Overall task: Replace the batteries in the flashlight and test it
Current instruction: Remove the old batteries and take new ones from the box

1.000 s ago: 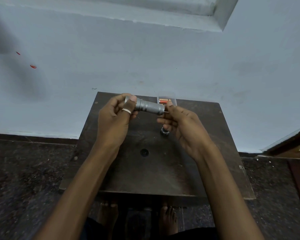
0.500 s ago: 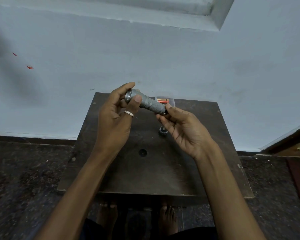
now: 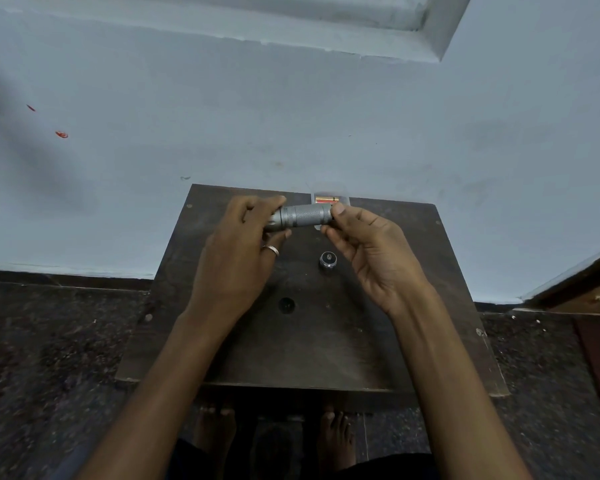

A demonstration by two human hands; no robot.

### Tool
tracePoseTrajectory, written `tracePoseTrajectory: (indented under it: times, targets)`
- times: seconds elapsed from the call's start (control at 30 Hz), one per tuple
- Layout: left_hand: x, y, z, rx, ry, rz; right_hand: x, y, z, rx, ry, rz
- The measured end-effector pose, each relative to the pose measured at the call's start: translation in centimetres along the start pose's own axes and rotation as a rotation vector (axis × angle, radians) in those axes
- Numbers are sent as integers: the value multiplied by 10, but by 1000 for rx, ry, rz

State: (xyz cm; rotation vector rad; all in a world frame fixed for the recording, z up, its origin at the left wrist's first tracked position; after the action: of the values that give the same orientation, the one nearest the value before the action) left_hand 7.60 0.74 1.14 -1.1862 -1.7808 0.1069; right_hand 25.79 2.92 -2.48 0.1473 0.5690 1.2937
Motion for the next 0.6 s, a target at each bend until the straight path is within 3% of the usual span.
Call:
tracePoseTrajectory:
  times: [0.13, 0.3, 0.6]
  targets:
    - [-2, 2, 0, 212, 17, 29, -3, 2, 4, -144, -119, -24]
    - [0, 0, 8, 285, 19, 3, -2, -8, 16, -151, -226, -118]
    - [-6, 7, 44, 144, -370, 101, 0, -28, 25, 55, -165, -207]
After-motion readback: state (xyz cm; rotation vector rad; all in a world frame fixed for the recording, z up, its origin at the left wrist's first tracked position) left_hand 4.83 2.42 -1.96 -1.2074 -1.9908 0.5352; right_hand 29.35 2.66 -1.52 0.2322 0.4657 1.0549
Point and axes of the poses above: each hand's wrist, its own x-axis towards the middle knuckle, its own y-axis out of the palm, z = x × y, the point moved 7 cm from there along x, towards the middle knuckle, and after that the axes turned 13 degrees about -z, right-handed, at the moved point
